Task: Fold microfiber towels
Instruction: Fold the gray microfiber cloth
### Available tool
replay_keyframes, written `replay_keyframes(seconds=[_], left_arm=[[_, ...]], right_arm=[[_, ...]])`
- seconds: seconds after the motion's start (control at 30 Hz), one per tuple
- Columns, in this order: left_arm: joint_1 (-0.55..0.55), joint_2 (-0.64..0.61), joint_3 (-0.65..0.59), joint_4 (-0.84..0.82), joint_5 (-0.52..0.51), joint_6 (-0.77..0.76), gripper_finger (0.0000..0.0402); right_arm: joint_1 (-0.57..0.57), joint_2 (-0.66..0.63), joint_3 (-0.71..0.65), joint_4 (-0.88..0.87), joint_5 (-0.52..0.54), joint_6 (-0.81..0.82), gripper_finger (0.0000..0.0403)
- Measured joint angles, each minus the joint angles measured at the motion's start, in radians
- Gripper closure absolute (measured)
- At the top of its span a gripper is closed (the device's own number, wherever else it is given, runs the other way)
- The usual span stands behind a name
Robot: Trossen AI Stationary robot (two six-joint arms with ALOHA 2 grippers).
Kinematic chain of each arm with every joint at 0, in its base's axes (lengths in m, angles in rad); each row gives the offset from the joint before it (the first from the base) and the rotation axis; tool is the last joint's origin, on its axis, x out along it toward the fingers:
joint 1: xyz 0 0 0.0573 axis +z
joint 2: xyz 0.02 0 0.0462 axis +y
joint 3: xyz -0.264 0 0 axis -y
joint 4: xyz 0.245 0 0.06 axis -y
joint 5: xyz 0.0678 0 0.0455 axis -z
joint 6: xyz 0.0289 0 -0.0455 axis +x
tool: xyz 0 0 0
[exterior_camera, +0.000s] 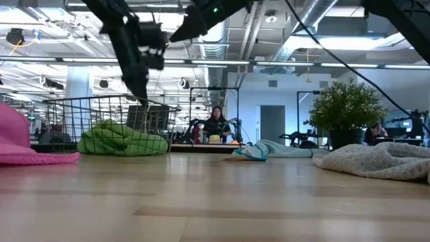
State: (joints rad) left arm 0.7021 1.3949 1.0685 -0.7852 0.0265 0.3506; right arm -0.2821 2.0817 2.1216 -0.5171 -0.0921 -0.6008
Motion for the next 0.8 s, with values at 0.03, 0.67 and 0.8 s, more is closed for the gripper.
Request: replay_keyframes(seconds=[0.03, 0.67, 0.8], left_arm=[[-0.001, -0.025, 0.016, -0.023, -0.001, -0.008, 0.0331], [-0.457, -0.315, 0.042, -0.124, -0.122, -0.339, 0.0331], [-0.554, -0.315, 0.042, -0.124, -0.155, -0.401, 0.0331]], right_arm=[[0.000, -0.018, 0.000, -0.042, 0.000, 0.001, 0.0303], [0.114, -0.160, -0.032, -1.023, -0.015, 0.168, 0.0303], [0.155, -0.170, -0.080, -1.049, -0.016, 0.378, 0.0303]])
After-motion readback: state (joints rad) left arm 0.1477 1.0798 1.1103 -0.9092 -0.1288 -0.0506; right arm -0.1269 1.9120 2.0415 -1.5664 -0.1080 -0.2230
